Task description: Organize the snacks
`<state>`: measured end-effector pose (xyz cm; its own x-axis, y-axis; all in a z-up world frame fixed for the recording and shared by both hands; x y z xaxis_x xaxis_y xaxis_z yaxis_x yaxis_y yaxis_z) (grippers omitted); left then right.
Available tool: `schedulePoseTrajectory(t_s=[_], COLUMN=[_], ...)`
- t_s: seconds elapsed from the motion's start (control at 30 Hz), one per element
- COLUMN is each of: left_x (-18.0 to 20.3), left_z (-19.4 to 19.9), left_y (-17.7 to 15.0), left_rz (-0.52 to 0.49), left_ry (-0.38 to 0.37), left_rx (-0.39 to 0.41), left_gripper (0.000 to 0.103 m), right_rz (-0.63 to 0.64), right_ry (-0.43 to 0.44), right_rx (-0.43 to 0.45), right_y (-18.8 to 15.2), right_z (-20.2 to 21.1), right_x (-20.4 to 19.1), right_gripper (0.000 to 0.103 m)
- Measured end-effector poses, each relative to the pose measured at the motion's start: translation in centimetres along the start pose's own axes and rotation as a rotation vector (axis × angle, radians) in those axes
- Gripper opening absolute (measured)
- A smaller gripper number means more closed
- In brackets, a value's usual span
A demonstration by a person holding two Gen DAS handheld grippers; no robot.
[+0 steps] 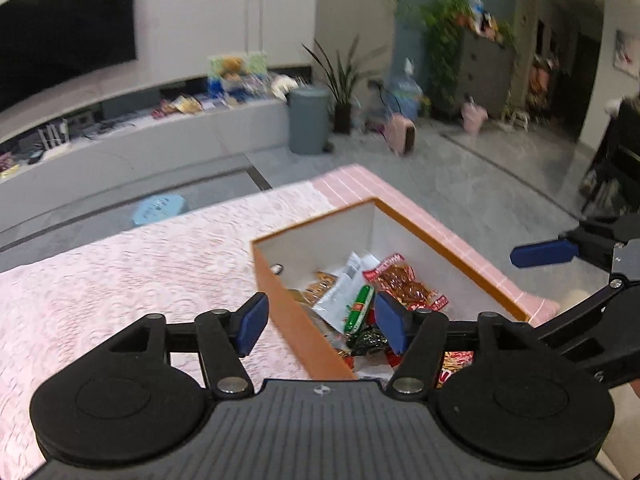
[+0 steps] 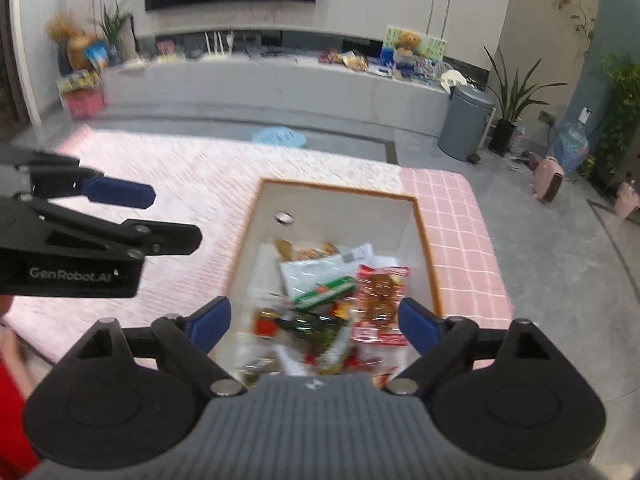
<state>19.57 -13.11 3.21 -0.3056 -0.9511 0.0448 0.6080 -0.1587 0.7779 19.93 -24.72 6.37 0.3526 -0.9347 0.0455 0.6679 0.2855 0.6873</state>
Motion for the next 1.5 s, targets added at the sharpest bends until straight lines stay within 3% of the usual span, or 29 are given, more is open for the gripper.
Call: schedulePoseTrajectory(t_s=[0.17,0.3,0.47,0.67,0.77,1.0,1.2,1.5], left_x=[-1.2,-1.7,-2.4,-2.8,-3.3,-3.7,-5.0,-6.2], left_z=[4.5,7.1,8.5,8.2,7.5,5.9,4.5,3.7], left_y=[-1.3,-3.1,-5.4,-8.4,-9.6,-11.3,-13.5,-15.2], left_rz=[0.022,0.003,0.018,0.047,0.062,0.082,0.130,0.171], left_ry=[0.063,0.186,0.258,0.258,0.270,0.231,0.227,0.230], left_rx=[0.070,0.132,0.189,0.196,0.173,0.107,0.036,-0.027], left_gripper=[0.077,0.081,0.083,0.087,0.087,0.087,0.087,0.088], right_rz=[-0.044,-0.004,-0.021,-0.057,-0.062,-0.122,-0.143,-0.163], right_ry=[0.045,-0.020,-0.062,-0.193,-0.241,-0.229,-0.219,-0.173], right_rx=[0.086,0.215,0.351,0.441,0.452,0.410,0.318,0.261], right_y=[-0.5,-1.8,-4.4,-7.5,-8.8,-10.2,-10.9,-11.3], right_z=[3.5,6.2,8.1,8.3,7.8,6.1,3.4,1.8], right_x=[-2.4,-5.0,-8.1,-9.6,-10.2,-10.5,-10.2,-10.1], right_gripper=[0.096,0.098,0.099,0.099,0.099,0.100,0.100,0.100])
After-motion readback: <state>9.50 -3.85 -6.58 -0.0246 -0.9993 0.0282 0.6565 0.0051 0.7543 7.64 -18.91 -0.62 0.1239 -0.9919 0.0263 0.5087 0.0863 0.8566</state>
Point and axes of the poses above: each gripper's, at about its wrist camera, not at the fingertips, and z roughly against the way its jaws point, x to its right, y to its top, the point moved 8 cm from there along -z, roughly the way its jaws point, and after that the axes turned 1 degree about -y, right-handed, at the moved point
